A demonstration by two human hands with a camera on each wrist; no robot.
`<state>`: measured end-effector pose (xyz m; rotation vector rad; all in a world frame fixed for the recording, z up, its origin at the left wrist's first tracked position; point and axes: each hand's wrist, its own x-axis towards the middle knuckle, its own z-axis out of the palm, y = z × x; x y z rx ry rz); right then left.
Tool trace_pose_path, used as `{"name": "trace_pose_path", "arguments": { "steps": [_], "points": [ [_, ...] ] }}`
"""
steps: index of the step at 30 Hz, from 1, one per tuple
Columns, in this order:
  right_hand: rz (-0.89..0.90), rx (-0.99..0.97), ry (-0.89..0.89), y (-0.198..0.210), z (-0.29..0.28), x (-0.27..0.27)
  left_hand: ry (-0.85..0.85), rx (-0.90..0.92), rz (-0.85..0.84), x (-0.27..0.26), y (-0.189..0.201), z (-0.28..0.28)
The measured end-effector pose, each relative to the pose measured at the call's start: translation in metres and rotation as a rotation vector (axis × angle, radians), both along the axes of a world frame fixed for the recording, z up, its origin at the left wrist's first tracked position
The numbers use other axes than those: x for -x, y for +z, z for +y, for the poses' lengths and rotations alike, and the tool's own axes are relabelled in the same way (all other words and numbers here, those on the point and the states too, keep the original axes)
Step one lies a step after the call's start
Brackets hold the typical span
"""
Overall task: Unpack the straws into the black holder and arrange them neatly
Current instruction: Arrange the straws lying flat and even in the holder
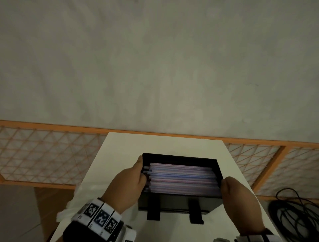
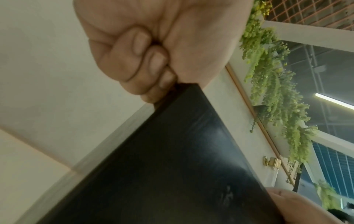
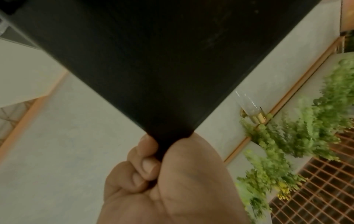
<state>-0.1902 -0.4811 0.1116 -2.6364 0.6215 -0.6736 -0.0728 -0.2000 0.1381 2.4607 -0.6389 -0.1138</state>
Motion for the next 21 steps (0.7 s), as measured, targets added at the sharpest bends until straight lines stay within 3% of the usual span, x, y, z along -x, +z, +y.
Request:
{"name": "trace_pose_path", "arguments": {
  "steps": [7, 9, 11, 13, 15, 18, 21],
  "points": [
    [0.14, 0.012, 0.017, 0.0, -0.021, -0.032, 0.006, 0.067, 0.11, -0.026, -0.025, -0.017],
    [0.313, -0.004, 0.1, -0.009, -0.023, -0.038, -0.002, 0.014, 0.15, -0.035, -0.035, -0.026],
    [0.42, -0.037, 0.047, -0.032, -0.032, -0.048, -0.013, -0.029, 0.188, -0.038, -0.045, -0.037],
    [0.418, -0.049, 0.033, -0.056, -0.042, -0.057, -0.016, -0.081, 0.235, -0.04, -0.054, -0.047],
    [0.392, -0.162, 0.13, -0.063, -0.05, -0.06, 0.017, -0.11, 0.258, -0.043, -0.06, -0.053],
    [0.396, 0.03, 0.042, -0.063, -0.05, -0.064, 0.023, -0.138, 0.258, -0.049, -0.062, -0.06],
    [0.422, 0.069, 0.054, -0.067, -0.054, -0.065, 0.024, -0.14, 0.267, -0.056, -0.064, -0.065]
  ]
}}
